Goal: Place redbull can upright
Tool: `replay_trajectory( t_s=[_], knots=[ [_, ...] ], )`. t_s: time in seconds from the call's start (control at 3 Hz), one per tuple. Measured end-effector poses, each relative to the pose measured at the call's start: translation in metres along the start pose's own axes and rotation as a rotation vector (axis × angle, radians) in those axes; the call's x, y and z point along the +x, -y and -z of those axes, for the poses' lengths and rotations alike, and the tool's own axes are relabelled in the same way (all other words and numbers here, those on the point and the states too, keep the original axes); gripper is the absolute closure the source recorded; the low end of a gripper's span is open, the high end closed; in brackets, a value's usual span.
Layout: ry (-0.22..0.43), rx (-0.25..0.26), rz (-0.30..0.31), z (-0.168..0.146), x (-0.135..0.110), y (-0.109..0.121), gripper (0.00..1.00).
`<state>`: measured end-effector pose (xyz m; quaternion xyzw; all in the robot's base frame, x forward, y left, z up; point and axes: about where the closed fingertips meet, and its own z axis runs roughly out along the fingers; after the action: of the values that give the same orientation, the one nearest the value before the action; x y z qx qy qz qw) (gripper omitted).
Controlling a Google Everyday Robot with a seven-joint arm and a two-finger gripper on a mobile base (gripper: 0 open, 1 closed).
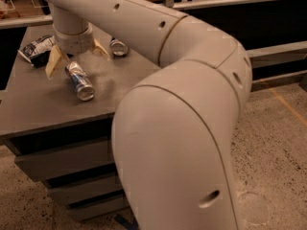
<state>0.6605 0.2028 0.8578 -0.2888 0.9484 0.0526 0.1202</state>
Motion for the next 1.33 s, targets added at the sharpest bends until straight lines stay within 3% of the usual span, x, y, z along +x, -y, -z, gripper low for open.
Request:
replay_trajectory(
  t_s=[0.33, 0.67, 1.33],
  knots=[
    [-0.019, 0.04, 0.005, -0.013, -0.006, -0.005, 0.0],
    [-0.042, 0.075, 0.016, -0.023, -0.008, -0.006, 0.16],
    [-0.07, 0.14, 0.076, -0.026, -0.009, -0.008, 0.63]
  ],
)
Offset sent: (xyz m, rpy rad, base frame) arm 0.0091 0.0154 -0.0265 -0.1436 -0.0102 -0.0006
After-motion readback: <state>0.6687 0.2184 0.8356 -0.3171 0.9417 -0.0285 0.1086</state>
